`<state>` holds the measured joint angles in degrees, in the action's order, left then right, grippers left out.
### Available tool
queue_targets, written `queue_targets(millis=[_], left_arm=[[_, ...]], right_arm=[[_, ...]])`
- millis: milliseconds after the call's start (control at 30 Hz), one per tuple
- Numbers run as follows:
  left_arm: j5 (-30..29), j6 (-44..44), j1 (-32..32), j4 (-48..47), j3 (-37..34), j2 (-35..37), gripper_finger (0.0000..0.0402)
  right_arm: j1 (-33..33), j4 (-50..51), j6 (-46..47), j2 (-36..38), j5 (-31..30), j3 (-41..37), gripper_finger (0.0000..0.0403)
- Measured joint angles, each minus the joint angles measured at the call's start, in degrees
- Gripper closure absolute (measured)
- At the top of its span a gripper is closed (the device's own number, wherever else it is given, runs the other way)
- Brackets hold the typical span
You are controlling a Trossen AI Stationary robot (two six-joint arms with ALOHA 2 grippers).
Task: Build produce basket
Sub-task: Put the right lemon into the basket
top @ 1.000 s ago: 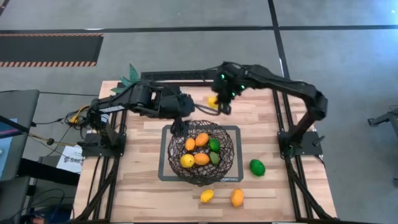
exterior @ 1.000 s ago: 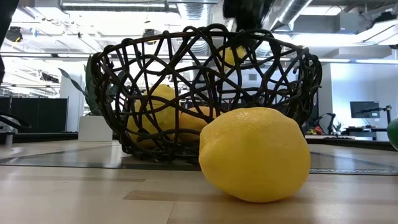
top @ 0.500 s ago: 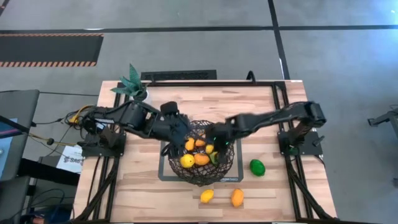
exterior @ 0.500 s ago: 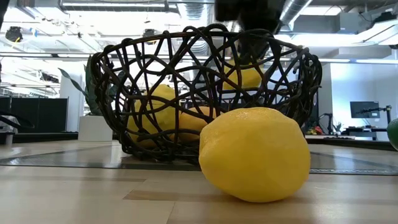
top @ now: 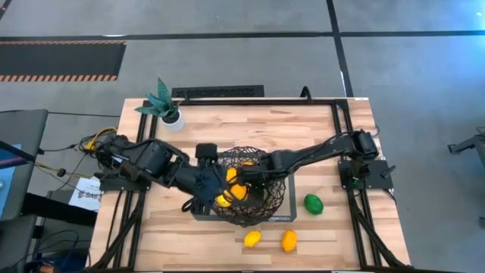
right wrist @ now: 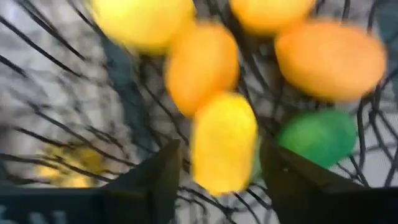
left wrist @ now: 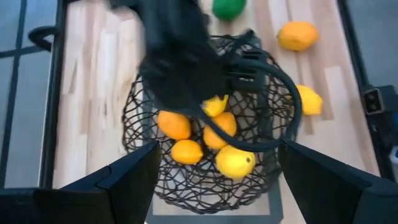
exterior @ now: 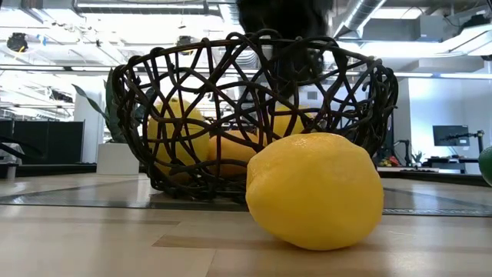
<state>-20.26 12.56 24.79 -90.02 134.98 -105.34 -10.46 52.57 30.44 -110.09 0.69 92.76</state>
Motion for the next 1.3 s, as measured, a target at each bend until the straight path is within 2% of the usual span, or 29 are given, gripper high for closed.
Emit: queue_targets(millis=[167, 400, 600, 733, 833, 1000, 1067, 1200, 1300], left_arm=[[-0.03, 0.75, 3.87, 0.01, 0.00, 0.00, 0.0091], [-3.38, 8.41, 9.09, 0.02, -3.12, 0.02, 0.0091], [-3.55, 20.66, 12.15, 2.89, -10.66, -0.02, 0.0091], [-3.93, 30.35, 13.23, 12.47, -18.23, -0.02, 0.0091], [-5.68, 38.11, 13.44, 25.73, -24.92, -0.19, 0.0091], [-6.52, 50.19, 13.14, 43.54, -32.21, -3.98, 0.0091], [-5.95, 53.10, 13.57, 44.69, -32.68, -6.77, 0.0091], [1.22, 60.05, 15.14, 46.77, -32.73, -12.63, 0.0091], [3.48, 63.59, 16.11, 51.23, -32.68, -16.03, 0.0091]], right_arm=[[-0.28, 5.09, 3.77, 2.93, -2.78, 6.73, 0.0125], [-3.54, 23.26, 12.83, 10.69, -14.72, 13.85, 0.0119], [-10.35, 27.96, 21.50, 17.93, -18.23, 14.24, 0.0118], [-16.22, 31.65, 24.54, 19.82, -20.58, 14.24, 0.0118], [-20.88, 37.48, 29.05, 20.08, -21.95, 14.18, 0.0118], [-28.28, 37.36, 32.84, 20.88, -22.64, 12.27, 0.0117], [-30.53, 37.57, 33.23, 20.91, -23.02, 11.50, 0.0117], [-34.21, 37.56, 34.71, 20.86, -23.37, 10.87, 0.0117], [-35.87, 37.47, 35.86, 20.86, -24.27, 10.87, 0.0117]])
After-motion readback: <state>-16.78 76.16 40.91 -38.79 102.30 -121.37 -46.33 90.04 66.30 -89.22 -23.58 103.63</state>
